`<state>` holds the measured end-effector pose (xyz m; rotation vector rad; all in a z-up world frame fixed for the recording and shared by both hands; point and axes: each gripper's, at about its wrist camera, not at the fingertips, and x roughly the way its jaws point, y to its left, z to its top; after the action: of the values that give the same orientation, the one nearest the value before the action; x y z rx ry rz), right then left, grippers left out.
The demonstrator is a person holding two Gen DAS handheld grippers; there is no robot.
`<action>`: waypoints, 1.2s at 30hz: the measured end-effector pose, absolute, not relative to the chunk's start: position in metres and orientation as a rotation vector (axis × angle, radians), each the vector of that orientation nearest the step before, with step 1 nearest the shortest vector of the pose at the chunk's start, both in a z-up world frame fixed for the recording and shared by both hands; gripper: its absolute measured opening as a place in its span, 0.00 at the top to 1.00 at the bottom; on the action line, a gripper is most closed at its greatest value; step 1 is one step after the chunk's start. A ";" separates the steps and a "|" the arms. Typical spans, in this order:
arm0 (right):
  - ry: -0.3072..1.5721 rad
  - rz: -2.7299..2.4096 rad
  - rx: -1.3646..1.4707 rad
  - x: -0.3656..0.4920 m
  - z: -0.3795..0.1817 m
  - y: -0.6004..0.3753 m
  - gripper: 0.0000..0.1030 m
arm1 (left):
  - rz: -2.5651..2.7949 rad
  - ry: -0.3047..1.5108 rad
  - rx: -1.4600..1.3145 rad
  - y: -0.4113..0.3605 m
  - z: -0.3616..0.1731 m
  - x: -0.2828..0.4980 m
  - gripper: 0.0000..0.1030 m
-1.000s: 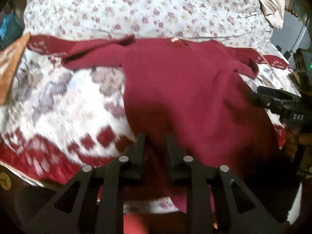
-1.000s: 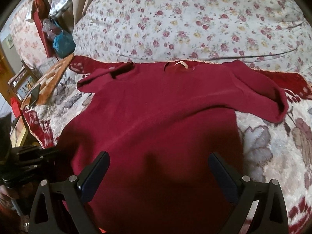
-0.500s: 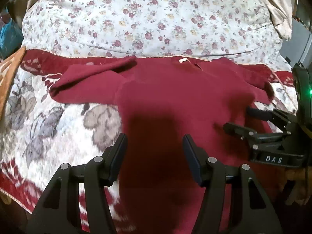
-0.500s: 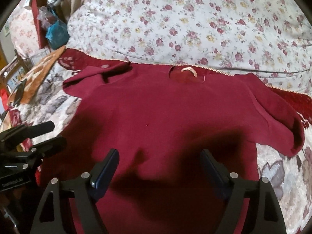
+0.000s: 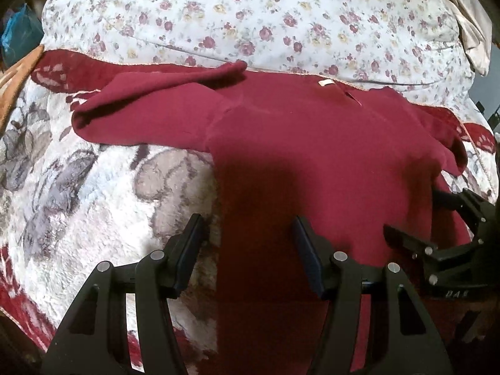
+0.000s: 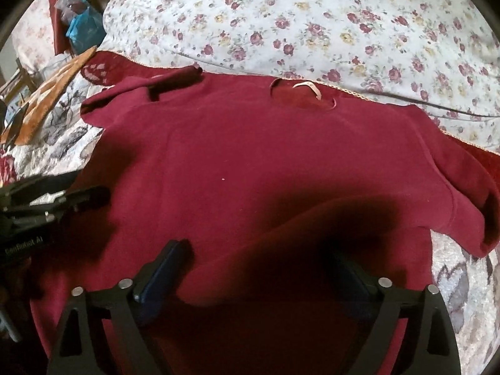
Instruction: Fold small clothes
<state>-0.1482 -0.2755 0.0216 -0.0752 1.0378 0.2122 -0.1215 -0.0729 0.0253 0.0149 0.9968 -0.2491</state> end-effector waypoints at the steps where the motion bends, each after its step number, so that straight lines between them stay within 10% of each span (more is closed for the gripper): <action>1: 1.036 0.211 -0.082 -0.149 0.020 -0.273 0.04 | -0.251 0.998 0.007 -0.072 0.024 -0.122 0.43; 36: 1.048 0.416 0.261 0.041 0.047 -0.177 0.07 | -0.032 0.992 -0.130 -0.011 0.024 -0.030 0.43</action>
<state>0.0414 -0.1765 0.0470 0.2614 1.0484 0.4158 -0.0300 -0.0105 0.0239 -0.1297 0.9918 -0.0322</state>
